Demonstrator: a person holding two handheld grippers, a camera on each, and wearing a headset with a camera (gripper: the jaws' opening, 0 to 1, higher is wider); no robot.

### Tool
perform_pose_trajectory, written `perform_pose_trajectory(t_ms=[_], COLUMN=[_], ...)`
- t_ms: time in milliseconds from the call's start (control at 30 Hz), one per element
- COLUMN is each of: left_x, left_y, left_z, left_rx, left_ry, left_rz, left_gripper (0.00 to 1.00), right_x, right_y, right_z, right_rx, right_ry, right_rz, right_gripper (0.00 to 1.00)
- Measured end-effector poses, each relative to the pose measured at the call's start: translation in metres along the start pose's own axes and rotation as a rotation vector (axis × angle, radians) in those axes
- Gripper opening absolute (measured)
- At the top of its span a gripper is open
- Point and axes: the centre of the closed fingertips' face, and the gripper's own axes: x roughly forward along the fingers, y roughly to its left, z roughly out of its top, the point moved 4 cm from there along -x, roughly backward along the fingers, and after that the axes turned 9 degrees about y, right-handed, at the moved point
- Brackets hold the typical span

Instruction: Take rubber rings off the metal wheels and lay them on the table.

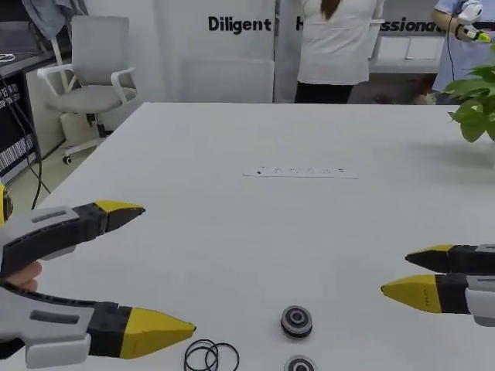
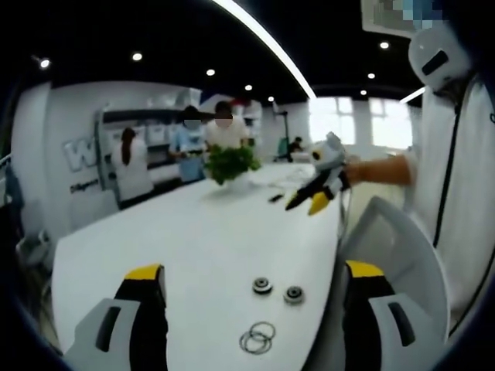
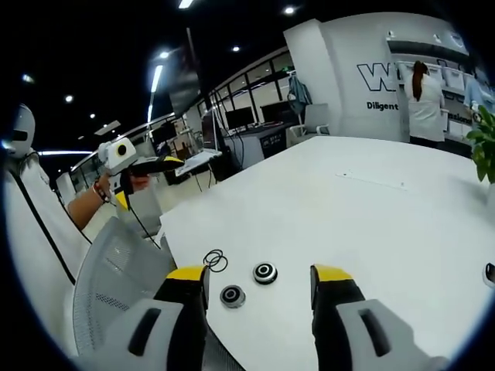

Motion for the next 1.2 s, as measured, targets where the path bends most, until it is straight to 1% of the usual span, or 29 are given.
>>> perform_pose_trajectory(t_ms=[133,267,367,500,567,700,767,867,967,1067,1200], left_x=[0.015,0.032,0.049,0.065,0.073,0.09,0.1,0.112,0.125,0.134,0.143], left_y=[-0.001,-0.003,-0.005,-0.005,-0.006,-0.005,-0.003,-0.003,-0.003,-0.003,-0.004], left_z=[0.009,0.012,0.015,0.018,0.021,0.022,0.021,0.016,0.009,0.003,-0.007], left_rx=[0.015,0.035,0.049,0.05,0.052,0.057,0.05,0.049,0.043,0.03,0.048], left_ry=[-0.012,0.002,0.009,0.011,-0.004,0.0,-0.006,0.014,0.022,0.037,0.071], left_rz=[-0.007,-0.025,-0.041,-0.054,-0.067,-0.081,-0.08,-0.084,-0.089,-0.099,-0.11], left_gripper=[0.94,0.9,0.89,0.85,0.85,0.81,0.78,0.73,0.7,0.67,0.62], right_x=[-0.001,0.003,0.008,0.016,0.02,0.03,0.034,0.043,0.051,0.059,0.071], right_y=[-0.006,-0.014,-0.017,-0.022,-0.024,-0.029,-0.03,-0.032,-0.033,-0.032,-0.031], right_z=[-0.009,-0.017,-0.021,-0.027,-0.028,-0.03,-0.031,-0.031,-0.032,-0.034,-0.039], right_rx=[0.006,0.025,0.03,0.032,0.026,0.021,0.021,0.012,0.014,0.01,0.012], right_ry=[-0.013,-0.022,-0.025,-0.011,-0.007,0.007,0.016,0.026,0.03,0.032,0.042], right_rz=[0.004,0.01,0.022,0.042,0.053,0.071,0.083,0.098,0.11,0.124,0.144], right_gripper=[0.48,0.46,0.45,0.45,0.45,0.44,0.44,0.43,0.42,0.42,0.4])
